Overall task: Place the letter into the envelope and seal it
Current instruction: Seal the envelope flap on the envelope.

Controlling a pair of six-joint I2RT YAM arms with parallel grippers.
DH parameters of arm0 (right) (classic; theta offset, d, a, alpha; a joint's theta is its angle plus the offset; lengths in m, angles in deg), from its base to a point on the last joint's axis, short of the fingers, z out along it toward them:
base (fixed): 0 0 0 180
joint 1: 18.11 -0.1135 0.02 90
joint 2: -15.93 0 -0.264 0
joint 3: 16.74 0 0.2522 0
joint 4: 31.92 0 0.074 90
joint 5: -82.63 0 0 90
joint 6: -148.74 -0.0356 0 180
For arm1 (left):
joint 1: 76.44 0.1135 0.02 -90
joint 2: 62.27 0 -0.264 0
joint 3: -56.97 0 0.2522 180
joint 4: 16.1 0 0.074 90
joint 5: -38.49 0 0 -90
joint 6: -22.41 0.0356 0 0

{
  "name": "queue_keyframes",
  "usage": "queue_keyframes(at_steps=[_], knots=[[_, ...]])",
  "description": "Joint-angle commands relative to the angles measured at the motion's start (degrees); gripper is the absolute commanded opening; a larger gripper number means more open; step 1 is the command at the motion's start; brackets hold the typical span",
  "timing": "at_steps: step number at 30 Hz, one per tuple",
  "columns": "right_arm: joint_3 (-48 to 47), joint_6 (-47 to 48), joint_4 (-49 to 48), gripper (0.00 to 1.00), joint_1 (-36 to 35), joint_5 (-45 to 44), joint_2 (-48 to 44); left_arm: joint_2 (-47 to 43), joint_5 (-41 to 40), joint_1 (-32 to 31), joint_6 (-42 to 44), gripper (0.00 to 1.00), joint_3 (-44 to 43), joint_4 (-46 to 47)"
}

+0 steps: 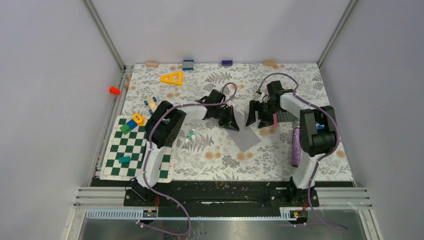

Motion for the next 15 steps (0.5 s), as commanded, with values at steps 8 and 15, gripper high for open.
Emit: queue_keyframes(at_steps=[8, 15], knots=[[0.2, 4.2, 5.7, 0.81, 3.3, 4.9, 2.0, 1.7, -3.3, -1.3, 2.8, 0.0, 0.2, -3.3], [1.4, 3.8, 7.3, 0.81, 2.0, 4.9, 2.3, 1.7, -3.7, -1.5, 2.6, 0.0, 0.5, -3.3]])
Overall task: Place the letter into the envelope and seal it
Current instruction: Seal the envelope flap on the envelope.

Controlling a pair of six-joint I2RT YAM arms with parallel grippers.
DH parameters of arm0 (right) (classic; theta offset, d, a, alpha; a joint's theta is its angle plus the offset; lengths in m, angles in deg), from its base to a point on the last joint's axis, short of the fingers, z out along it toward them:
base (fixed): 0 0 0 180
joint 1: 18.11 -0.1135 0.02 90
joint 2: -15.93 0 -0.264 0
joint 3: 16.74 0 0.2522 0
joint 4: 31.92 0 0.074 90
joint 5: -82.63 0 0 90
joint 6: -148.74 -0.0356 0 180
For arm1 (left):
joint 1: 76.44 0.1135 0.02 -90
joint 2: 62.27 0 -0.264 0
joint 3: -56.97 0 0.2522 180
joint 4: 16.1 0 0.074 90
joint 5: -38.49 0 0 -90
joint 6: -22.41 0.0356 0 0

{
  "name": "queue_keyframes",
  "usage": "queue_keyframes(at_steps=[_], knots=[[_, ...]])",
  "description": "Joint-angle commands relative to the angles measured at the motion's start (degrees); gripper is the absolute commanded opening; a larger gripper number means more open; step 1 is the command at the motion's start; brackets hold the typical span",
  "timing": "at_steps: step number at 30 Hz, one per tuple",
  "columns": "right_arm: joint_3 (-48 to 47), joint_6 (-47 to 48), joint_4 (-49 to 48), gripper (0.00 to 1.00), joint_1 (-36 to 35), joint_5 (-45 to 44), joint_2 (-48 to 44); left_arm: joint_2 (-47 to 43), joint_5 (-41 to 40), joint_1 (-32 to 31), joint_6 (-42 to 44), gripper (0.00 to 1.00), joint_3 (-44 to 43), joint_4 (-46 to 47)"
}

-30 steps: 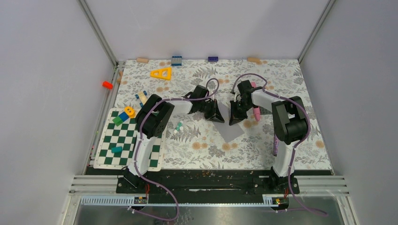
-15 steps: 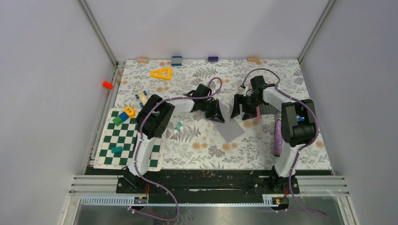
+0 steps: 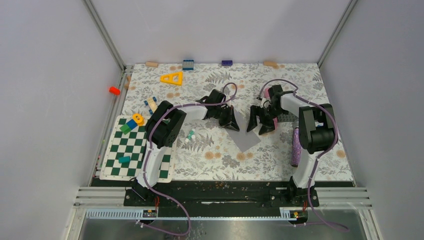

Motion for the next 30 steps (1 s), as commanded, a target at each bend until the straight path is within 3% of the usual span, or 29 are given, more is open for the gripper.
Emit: queue_keyframes(at_steps=[1, 8, 17, 21, 30], knots=[[0.5, 0.4, 2.2, 0.81, -2.2, 0.7, 0.5, 1.6, -3.6, -1.4, 1.5, 0.0, 1.0, -2.9], [0.9, -2.1, -0.7, 0.81, -5.6, 0.9, 1.1, 1.2, -3.7, -2.0, 2.2, 0.0, 1.1, -3.0], [5.2, -6.5, -8.3, 0.79, -3.6, 11.7, -1.8, 0.7, -3.6, -2.1, 2.7, 0.0, 2.3, -3.0], [7.4, -10.1, -12.9, 0.76, -2.0, 16.1, -2.0, 0.6, -3.5, -2.2, 2.8, 0.0, 2.8, -2.6], [10.4, -16.4, -22.2, 0.67, -0.6, 16.7, -2.4, -0.1, -2.8, -2.2, 2.0, 0.0, 4.1, -1.2]])
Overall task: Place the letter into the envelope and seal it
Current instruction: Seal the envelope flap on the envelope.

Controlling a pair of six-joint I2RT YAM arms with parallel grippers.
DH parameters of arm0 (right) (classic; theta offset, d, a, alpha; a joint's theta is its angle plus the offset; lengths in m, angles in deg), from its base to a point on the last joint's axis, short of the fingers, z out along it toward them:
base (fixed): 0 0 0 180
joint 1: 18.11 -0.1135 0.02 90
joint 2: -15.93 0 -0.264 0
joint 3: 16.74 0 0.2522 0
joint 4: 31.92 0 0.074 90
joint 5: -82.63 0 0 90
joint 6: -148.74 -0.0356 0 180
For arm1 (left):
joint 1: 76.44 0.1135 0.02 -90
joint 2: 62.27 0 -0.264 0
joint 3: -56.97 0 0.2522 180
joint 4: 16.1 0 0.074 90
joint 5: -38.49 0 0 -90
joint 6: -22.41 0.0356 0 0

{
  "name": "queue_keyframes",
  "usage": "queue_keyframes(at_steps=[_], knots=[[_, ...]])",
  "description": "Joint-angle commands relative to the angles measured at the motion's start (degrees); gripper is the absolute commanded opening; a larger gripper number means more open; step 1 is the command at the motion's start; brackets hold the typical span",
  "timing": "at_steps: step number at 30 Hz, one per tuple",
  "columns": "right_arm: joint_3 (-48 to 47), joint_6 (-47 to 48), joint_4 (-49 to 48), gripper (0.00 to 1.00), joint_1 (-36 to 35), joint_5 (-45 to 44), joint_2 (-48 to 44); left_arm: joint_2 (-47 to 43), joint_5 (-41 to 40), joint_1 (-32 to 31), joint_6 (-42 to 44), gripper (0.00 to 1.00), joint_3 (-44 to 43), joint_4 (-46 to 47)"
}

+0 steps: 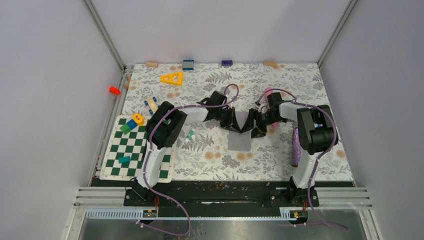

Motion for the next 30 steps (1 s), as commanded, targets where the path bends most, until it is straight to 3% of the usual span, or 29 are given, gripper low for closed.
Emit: queue_keyframes(at_steps=[1, 8, 11, 14, 23, 26, 30], knots=[[1.2, -4.4, -9.8, 0.66, 0.6, 2.2, -1.8, 0.1, -3.0, -1.2, 1.8, 0.0, 2.9, -3.0], [2.7, -7.1, -14.2, 0.59, 1.0, 2.7, -1.8, -0.6, -1.3, -0.8, 0.2, 0.0, 4.1, -0.5], [2.8, -7.9, -15.5, 0.5, 1.1, 3.5, -1.5, -1.1, 0.0, -0.4, -1.2, 0.0, 5.2, 1.6], [2.9, -8.9, -16.8, 0.34, 1.1, 4.6, -1.0, -2.1, 1.3, 0.4, -2.3, 0.0, 6.4, 4.3], [3.0, -10.4, -18.3, 0.32, 1.1, 5.6, 0.1, -3.9, 5.5, 1.6, -6.8, 0.0, 9.8, 13.2], [3.0, -10.2, -18.3, 0.03, 1.0, 5.9, 0.4, -4.3, 6.8, 1.9, -8.4, 0.0, 10.6, 16.0], [3.3, -9.5, -18.3, 0.0, 1.0, 5.0, -0.6, -5.6, 8.5, 2.4, -10.2, 0.0, 11.2, 19.1]])
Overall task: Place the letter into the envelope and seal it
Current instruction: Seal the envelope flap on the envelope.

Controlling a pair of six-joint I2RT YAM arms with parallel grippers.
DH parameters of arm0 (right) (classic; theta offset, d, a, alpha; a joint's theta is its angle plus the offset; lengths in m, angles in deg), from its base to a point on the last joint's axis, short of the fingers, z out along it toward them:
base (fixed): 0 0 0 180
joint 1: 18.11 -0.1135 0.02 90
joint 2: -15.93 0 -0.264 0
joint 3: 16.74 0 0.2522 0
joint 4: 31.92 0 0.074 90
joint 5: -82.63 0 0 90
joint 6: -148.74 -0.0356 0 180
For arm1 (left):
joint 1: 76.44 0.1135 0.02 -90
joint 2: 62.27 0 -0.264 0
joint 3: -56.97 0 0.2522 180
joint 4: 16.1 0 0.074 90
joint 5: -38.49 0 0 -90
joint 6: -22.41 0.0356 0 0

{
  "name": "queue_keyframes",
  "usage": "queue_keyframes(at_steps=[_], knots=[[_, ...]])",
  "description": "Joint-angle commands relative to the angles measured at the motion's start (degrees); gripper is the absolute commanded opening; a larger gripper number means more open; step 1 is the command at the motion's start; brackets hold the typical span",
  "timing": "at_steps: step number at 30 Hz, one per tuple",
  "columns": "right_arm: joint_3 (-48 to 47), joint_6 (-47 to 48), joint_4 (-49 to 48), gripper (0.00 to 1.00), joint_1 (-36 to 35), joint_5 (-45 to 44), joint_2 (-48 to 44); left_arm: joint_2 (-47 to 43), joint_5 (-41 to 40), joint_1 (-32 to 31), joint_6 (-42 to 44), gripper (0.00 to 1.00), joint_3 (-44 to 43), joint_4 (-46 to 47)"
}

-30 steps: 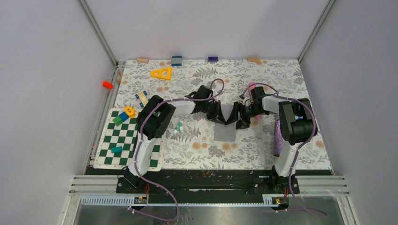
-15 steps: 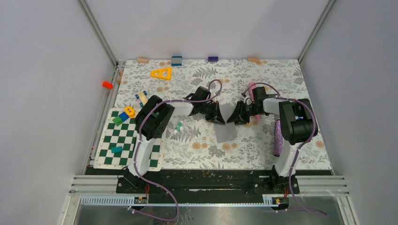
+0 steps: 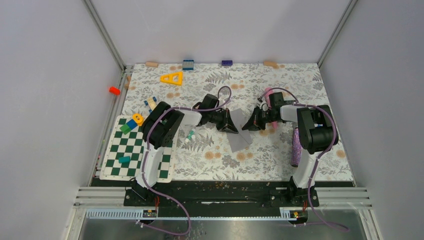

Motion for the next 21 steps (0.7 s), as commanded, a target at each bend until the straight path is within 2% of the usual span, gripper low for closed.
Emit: queue_keyframes(at_steps=[1, 7, 12, 14, 18, 21], knots=[[0.0, 0.0, -2.4, 0.0, -0.2, 2.4, -1.4, -3.7, 2.9, 0.2, -2.5, 0.0, 1.3, 5.4], [-0.4, 1.9, -2.5, 0.0, -0.1, 3.5, -5.5, -9.4, 7.2, 3.5, -6.6, 0.2, 2.5, 12.6], [-0.1, 1.8, -4.1, 0.0, 0.4, 3.8, -10.6, -13.6, 8.9, 6.8, -7.5, 0.44, 2.4, 14.4], [-0.2, 1.2, -4.8, 0.0, 1.0, 4.2, -11.7, -14.8, 9.4, 7.6, -5.9, 0.46, 1.5, 12.3], [-0.7, -1.7, -6.9, 0.0, 3.5, 6.4, -14.0, -17.2, 4.7, 8.1, 6.1, 0.54, -0.6, -0.6], [-0.4, -3.3, -8.6, 0.0, 5.2, 7.4, -16.8, -17.6, 3.4, 8.8, 7.0, 0.57, 0.9, -0.2]])
